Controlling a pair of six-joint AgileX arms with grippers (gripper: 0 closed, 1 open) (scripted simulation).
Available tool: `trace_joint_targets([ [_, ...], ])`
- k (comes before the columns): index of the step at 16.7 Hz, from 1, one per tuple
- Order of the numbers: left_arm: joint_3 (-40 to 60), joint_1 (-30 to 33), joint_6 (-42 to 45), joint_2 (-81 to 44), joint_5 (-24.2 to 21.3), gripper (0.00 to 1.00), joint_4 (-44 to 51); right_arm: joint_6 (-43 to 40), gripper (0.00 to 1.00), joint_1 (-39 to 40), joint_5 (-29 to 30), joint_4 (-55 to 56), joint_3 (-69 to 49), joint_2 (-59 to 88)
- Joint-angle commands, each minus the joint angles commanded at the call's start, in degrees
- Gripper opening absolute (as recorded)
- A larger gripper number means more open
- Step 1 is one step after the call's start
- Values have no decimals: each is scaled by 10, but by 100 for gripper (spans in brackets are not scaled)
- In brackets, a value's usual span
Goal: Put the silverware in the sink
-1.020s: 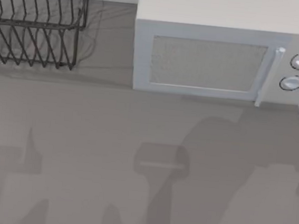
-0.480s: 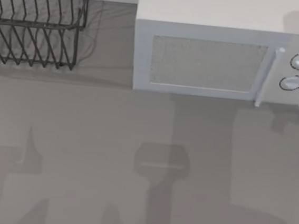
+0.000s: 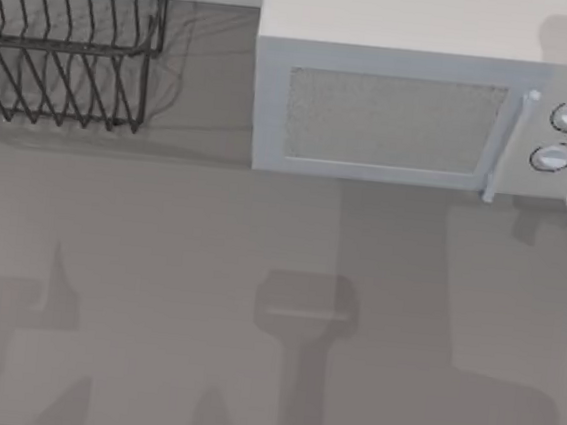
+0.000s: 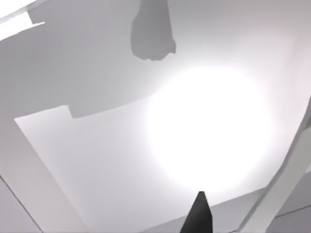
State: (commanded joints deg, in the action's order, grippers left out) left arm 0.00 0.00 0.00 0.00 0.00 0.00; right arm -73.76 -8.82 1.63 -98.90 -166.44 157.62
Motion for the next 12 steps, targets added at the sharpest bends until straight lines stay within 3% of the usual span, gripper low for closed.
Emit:
trace_joint_targets([
  [5, 0, 0, 0, 0, 0, 100, 0, 0, 0, -8, 0, -17, -39, 36],
  [12, 0, 0, 0, 0, 0, 100, 0, 0, 0, 0, 2, -83, -245, 161],
])
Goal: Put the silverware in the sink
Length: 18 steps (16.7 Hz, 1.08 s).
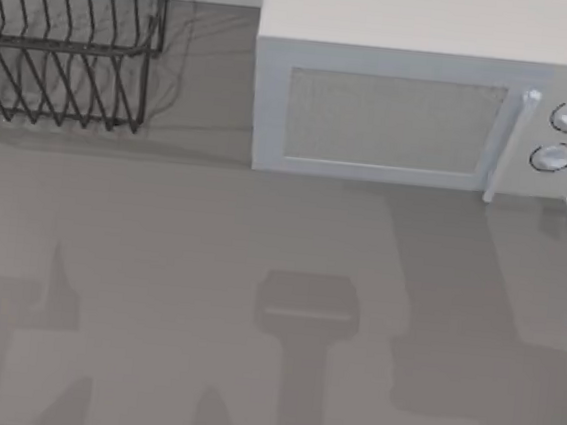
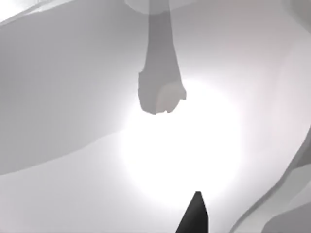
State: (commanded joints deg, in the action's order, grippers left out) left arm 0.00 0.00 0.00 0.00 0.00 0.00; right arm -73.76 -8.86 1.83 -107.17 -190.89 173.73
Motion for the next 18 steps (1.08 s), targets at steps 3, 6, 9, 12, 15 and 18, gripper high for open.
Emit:
trace_joint_targets([
  [3, 0, 0, 0, 0, 0, 100, 0, 1, 0, 1, 1, -10, -28, 20],
  [6, 0, 0, 0, 0, 0, 100, 0, 1, 0, 1, 1, -10, -28, 20],
  [9, 0, 0, 0, 0, 0, 100, 0, 1, 23, 1, 1, -10, -28, 20],
  [12, 0, 0, 0, 0, 0, 100, 0, 1, 45, 1, 1, -10, -28, 20],
  [15, 0, 0, 0, 0, 0, 100, 0, 1, 68, 1, 1, -10, -28, 20],
  [18, 0, 0, 0, 0, 0, 100, 0, 1, 90, 1, 1, -10, -28, 20],
])
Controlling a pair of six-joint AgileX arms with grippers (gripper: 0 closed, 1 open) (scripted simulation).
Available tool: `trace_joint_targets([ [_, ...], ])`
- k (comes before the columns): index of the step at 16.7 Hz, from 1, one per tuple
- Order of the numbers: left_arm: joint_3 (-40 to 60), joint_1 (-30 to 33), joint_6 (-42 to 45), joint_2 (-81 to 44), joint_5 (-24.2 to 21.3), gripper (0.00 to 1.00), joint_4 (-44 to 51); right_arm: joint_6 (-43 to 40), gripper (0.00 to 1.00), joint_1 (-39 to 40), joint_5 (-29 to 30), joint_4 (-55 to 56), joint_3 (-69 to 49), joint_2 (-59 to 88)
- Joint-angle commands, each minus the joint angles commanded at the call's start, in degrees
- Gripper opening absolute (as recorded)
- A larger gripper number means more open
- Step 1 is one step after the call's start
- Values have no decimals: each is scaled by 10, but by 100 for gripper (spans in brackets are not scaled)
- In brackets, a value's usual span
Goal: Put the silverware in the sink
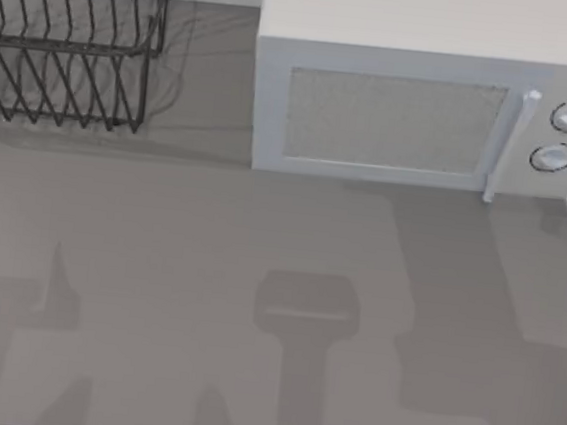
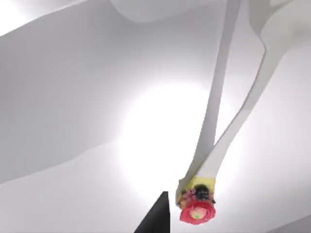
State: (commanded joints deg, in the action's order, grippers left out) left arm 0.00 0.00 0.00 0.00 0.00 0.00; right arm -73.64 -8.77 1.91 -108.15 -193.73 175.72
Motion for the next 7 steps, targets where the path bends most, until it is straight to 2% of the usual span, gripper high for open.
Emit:
trace_joint_targets([
  [1, 0, 0, 0, 0, 0, 100, 0, 0, 98, 0, 0, 0, 0, 0],
  [2, 0, 0, 0, 0, 0, 100, 0, 0, 100, 0, 0, 0, 0, 0],
  [7, 0, 0, 0, 0, 0, 100, 0, 0, 100, 0, 0, 0, 0, 0],
])
